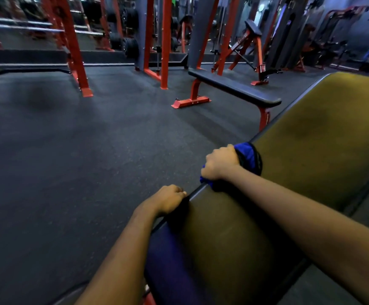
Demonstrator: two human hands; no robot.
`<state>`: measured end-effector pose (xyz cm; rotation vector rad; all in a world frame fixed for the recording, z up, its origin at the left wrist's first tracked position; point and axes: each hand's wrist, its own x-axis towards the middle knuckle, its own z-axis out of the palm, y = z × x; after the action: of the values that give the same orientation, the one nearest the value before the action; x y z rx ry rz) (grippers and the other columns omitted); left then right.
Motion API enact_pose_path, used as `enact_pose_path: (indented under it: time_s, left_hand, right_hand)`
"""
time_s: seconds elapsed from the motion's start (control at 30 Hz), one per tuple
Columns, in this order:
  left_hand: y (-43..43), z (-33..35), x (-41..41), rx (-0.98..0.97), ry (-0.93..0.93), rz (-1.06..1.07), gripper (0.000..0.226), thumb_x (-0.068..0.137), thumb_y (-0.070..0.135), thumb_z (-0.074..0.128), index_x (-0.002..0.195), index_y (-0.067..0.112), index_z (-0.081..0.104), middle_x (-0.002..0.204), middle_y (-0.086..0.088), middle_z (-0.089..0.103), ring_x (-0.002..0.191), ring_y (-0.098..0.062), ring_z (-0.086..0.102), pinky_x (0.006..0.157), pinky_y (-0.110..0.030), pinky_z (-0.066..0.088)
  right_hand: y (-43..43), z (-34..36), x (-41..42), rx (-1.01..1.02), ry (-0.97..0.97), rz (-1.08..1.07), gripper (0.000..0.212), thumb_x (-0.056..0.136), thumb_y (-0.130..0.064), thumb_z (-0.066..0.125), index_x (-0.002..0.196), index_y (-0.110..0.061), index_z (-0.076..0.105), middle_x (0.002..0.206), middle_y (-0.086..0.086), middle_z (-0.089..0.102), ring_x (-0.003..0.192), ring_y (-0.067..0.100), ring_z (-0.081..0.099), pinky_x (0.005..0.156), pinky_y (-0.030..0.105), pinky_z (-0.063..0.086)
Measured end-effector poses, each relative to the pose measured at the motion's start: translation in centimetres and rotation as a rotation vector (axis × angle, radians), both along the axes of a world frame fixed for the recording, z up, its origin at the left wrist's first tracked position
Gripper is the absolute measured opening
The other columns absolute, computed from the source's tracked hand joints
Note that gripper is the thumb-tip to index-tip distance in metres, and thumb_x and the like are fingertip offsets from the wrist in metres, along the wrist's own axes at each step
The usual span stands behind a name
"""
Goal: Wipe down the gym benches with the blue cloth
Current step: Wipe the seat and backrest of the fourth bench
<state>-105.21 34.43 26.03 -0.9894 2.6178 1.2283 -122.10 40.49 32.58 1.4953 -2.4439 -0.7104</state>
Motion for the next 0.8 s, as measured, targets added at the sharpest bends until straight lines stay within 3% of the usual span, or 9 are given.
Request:
enact_pose_path:
  time_s: [0.1,0.27,0.33,0.47,0.6,0.7,0.8]
  left_hand:
    - [0.1,-0.4,0.9,0.007,0.003,0.007,0.037,0.104,0.029,0.040,0.133,0.012,0.057,0.138,-0.009,0.055,0.123,-0.022,0.053,0.104,-0.035,0.038]
    - [0.6,-1.7,3.4,0.012,0.017,0.066,0.035,0.104,0.031,0.041,0.120,0.010,0.064,0.126,-0.011,0.062,0.113,-0.025,0.058,0.100,-0.038,0.045]
    - [1.0,-2.0,4.5,-0.021,0.032,0.084,0.034,0.104,0.030,0.041,0.118,0.011,0.064,0.125,-0.010,0.063,0.112,-0.025,0.058,0.098,-0.037,0.045]
    - [2.0,-2.2,6.9,-0.062,0.032,0.110,0.028,0.104,0.027,0.040,0.094,0.010,0.060,0.110,-0.014,0.065,0.101,-0.027,0.060,0.081,-0.031,0.042]
    - [2.9,-2.8,9.7,-0.086,0.029,0.158,0.030,0.104,0.028,0.039,0.098,0.007,0.060,0.110,-0.016,0.066,0.101,-0.028,0.061,0.083,-0.032,0.045]
    - [3.2,-3.6,11.9,-0.123,0.020,0.188,0.034,0.104,0.031,0.037,0.103,0.008,0.062,0.108,-0.014,0.067,0.099,-0.028,0.061,0.089,-0.038,0.049]
    - [3.5,-4.9,14.7,-0.215,-0.024,0.234,0.035,0.104,0.034,0.036,0.102,0.012,0.062,0.109,-0.011,0.067,0.099,-0.027,0.061,0.090,-0.038,0.049]
  right_hand:
    - [0.7,0.7,-0.6,-0.014,-0.046,0.025,0.051,0.091,-0.056,0.037,0.113,-0.020,0.068,0.122,0.006,0.066,0.115,0.026,0.060,0.097,0.039,0.036]
    - [1.4,2.0,-1.6,-0.076,0.032,-0.109,0.047,0.089,-0.052,0.040,0.112,-0.022,0.068,0.122,0.005,0.066,0.116,0.026,0.060,0.103,0.047,0.029]
    - [1.1,0.5,0.4,-0.058,0.037,-0.073,0.044,0.088,-0.048,0.040,0.112,-0.024,0.068,0.122,0.003,0.067,0.115,0.024,0.060,0.100,0.043,0.031]
    - [1.1,-2.1,4.6,-0.098,-0.004,0.036,0.042,0.090,-0.045,0.040,0.110,-0.022,0.069,0.120,0.003,0.068,0.113,0.024,0.061,0.094,0.040,0.032]
    - [2.5,-3.2,6.4,-0.148,-0.045,0.152,0.046,0.092,-0.050,0.039,0.101,-0.018,0.071,0.112,0.007,0.070,0.109,0.026,0.062,0.094,0.041,0.033]
    - [2.5,-1.9,5.3,-0.182,-0.047,0.005,0.052,0.090,-0.056,0.039,0.111,-0.019,0.069,0.120,0.009,0.067,0.117,0.027,0.059,0.100,0.043,0.031]
    - [2.1,-2.0,6.7,-0.179,0.013,-0.130,0.047,0.085,-0.046,0.041,0.117,-0.023,0.067,0.126,0.004,0.064,0.120,0.026,0.056,0.102,0.046,0.026]
